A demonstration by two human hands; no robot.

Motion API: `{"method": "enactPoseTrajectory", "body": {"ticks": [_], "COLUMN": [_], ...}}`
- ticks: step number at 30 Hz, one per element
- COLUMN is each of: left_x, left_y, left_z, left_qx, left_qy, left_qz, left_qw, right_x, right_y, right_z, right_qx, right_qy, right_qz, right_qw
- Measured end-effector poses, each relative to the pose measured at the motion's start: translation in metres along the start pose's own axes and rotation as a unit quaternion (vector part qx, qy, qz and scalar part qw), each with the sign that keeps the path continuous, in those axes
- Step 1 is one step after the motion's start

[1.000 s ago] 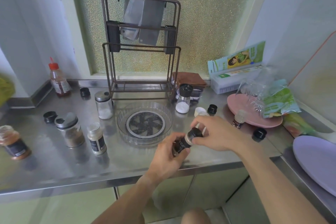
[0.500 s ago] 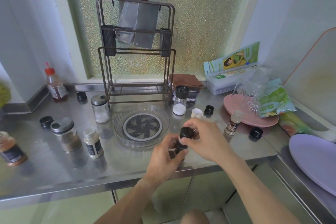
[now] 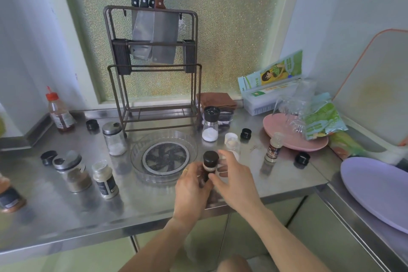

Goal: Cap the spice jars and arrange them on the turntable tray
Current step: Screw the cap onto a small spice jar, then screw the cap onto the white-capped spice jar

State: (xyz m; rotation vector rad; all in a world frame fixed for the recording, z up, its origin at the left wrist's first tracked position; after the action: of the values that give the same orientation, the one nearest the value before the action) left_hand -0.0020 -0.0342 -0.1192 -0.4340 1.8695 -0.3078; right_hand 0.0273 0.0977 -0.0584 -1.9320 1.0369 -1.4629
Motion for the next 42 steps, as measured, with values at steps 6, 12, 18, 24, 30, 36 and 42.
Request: {"method": "enactPoseTrajectory", "body": {"ticks": [6, 12, 18, 24, 30, 36, 42], "left_x": [-0.009, -0.014, -0.068, -0.079, -0.057, -0.044, -0.044], "left_y": [0.006, -0.003, 0.021, 0.097, 0.123, 0.126, 0.119], "left_z": [-0.001, 0.024, 0.047, 0.002, -0.033, -0.044, -0.045], "left_qx": [-0.027, -0.080, -0.080, -0.029, -0.030, -0.023, -0.033], "left_qy": [-0.001, 0.001, 0.180, 0.161, 0.054, -0.050, -0.050], "left_qz": [-0.081, -0.065, -0.064, -0.138, -0.130, -0.107, -0.104], "left_qw": [0.996, 0.995, 0.978, 0.977, 0.990, 0.993, 0.993], "right_x": [-0.024, -0.047, -0.065, -0.077, -0.085, -0.097, -0.085], "right_y": [0.017, 0.016, -0.054, -0.064, -0.023, 0.009, -0.010], "right_z": [0.020, 0.028, -0.007, -0.100, -0.156, -0.176, -0.176], "right_qx": [0.074, 0.062, -0.129, -0.037, 0.184, 0.269, 0.145], "right_qy": [0.043, 0.035, 0.040, -0.004, -0.084, -0.096, -0.122], "right_qz": [-0.029, -0.063, -0.073, 0.054, 0.191, 0.258, 0.256], "right_qw": [0.996, 0.995, 0.988, 0.998, 0.961, 0.923, 0.948]}}
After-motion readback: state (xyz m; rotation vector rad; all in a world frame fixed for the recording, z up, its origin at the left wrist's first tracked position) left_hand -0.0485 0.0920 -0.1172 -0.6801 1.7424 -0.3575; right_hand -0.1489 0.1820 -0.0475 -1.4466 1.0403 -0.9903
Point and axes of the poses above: each hand's wrist, its own z-axis away from the middle knuckle, its own y-axis out of the palm, x = y × z, the point moved 5 cm from there along -z, towards the middle knuckle, and after that the axes turned 2 degrees about z, right-handed, at the moved point
